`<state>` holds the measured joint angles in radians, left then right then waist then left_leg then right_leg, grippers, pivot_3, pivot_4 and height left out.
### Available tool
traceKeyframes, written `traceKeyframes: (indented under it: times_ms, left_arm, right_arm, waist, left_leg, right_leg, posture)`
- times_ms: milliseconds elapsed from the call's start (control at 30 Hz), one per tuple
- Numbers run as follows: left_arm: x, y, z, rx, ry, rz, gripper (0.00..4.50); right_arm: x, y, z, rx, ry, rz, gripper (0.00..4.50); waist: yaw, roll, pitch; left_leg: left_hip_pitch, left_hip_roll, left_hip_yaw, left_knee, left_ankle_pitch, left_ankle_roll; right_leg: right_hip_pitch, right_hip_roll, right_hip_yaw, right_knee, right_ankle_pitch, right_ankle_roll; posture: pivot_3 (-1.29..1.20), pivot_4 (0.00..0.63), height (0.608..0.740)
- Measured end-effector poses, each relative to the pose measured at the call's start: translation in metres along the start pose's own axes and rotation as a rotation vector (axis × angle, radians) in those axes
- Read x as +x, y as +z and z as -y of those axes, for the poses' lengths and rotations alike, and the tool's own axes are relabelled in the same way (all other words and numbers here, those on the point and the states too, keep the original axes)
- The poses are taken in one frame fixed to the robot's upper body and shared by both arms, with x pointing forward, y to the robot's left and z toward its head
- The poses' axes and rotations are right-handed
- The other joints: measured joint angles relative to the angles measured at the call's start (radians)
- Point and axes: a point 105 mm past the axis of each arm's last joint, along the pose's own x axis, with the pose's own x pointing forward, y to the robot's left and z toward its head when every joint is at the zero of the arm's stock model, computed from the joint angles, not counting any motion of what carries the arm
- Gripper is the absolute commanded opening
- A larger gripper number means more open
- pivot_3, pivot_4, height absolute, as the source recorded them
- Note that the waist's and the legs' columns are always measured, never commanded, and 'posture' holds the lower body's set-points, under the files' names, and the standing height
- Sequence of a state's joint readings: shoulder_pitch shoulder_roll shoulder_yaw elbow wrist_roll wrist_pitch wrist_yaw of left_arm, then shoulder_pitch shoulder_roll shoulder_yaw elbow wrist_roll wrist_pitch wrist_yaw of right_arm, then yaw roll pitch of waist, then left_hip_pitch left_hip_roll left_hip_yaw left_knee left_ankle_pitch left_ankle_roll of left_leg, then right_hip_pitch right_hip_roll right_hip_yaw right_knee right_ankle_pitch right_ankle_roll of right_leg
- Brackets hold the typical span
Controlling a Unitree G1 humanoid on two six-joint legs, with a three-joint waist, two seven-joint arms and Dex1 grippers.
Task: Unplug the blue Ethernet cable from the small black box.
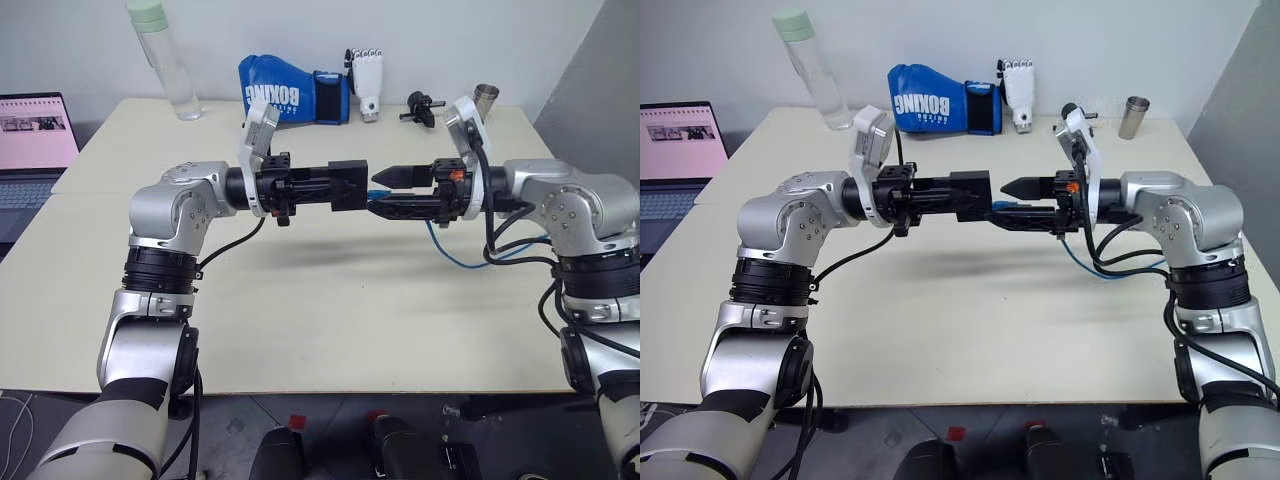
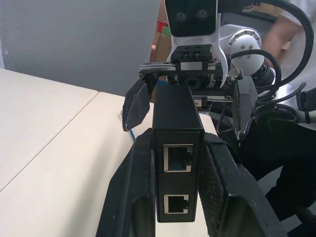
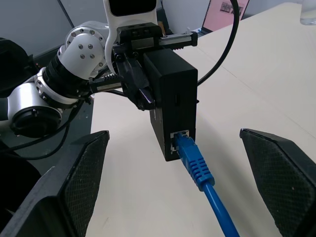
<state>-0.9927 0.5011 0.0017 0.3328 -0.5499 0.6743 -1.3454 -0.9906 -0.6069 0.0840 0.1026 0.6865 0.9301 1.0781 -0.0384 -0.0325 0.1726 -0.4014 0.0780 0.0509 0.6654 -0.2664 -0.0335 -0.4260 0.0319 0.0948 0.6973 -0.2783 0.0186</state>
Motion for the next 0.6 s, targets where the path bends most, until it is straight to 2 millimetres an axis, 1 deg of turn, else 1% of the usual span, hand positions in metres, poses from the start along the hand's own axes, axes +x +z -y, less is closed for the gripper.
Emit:
traceKeyframes:
  times_ms: [67,167,267,300,333,467,600]
  left_arm:
    - [0.000,0.000,0.000,-0.001,-0.001,0.000,0.79]
    - [0.000,0.000,0.000,-0.002,-0.003,-0.001,0.79]
    - [0.000,-0.001,0.001,-0.010,-0.012,-0.003,0.79]
    - [0.000,-0.001,0.002,-0.012,-0.015,-0.003,0.79]
    - [0.000,-0.001,0.002,-0.012,-0.017,-0.003,0.79]
    - [0.000,0.000,0.002,-0.012,-0.019,-0.003,0.79]
    - [0.000,0.001,0.002,-0.009,-0.021,-0.003,0.79]
  right_arm:
    - [0.000,0.000,0.000,-0.008,0.000,0.000,4.49]
    - [-0.001,-0.001,0.002,-0.008,-0.005,-0.004,4.00]
    - [-0.002,-0.001,0.003,-0.015,-0.006,-0.007,3.23]
    - [-0.002,-0.001,0.003,-0.019,-0.004,-0.008,3.08]
    - [-0.002,-0.002,0.003,-0.019,-0.004,-0.008,2.79]
    - [-0.002,-0.004,0.005,-0.027,-0.006,-0.015,2.03]
    - [-0.002,-0.011,0.004,-0.030,0.005,-0.035,1.17]
  waist:
    - [0.000,0.000,0.000]
    - [0.000,0.000,0.000]
    - [0.000,0.000,0.000]
    - [0.000,0.000,0.000]
    - [0.000,0.000,0.000]
    - [0.000,0.000,0.000]
    - [0.001,0.000,0.000]
  left_leg:
    - [0.000,0.000,0.000,0.000,0.000,0.000]
    - [0.000,0.000,0.000,0.000,0.000,0.000]
    - [0.000,0.000,0.000,0.000,0.000,0.000]
    - [0.000,0.000,0.000,0.000,0.000,0.000]
    - [0.000,0.000,0.000,0.000,0.000,0.000]
    - [0.000,0.000,0.000,0.000,0.000,0.000]
    - [0.000,0.000,0.000,0.000,0.000,0.000]
  right_leg:
    - [0.000,0.000,0.000,0.000,0.000,0.000]
    - [0.000,0.000,0.000,0.000,0.000,0.000]
    - [0.000,0.000,0.000,0.000,0.000,0.000]
    - [0.000,0.000,0.000,0.000,0.000,0.000]
    - [0.000,0.000,0.000,0.000,0.000,0.000]
    - [0.000,0.000,0.000,0.000,0.000,0.000]
    - [0.000,0.000,0.000,0.000,0.000,0.000]
  posture:
    - [0.00,0.150,0.740]
    - [0.00,0.150,0.740]
    - [0.00,0.150,0.740]
    - [0.00,0.150,0.740]
    - [0.00,0.150,0.740]
    - [0.00,0.150,0.740]
    - [0.00,0.150,0.740]
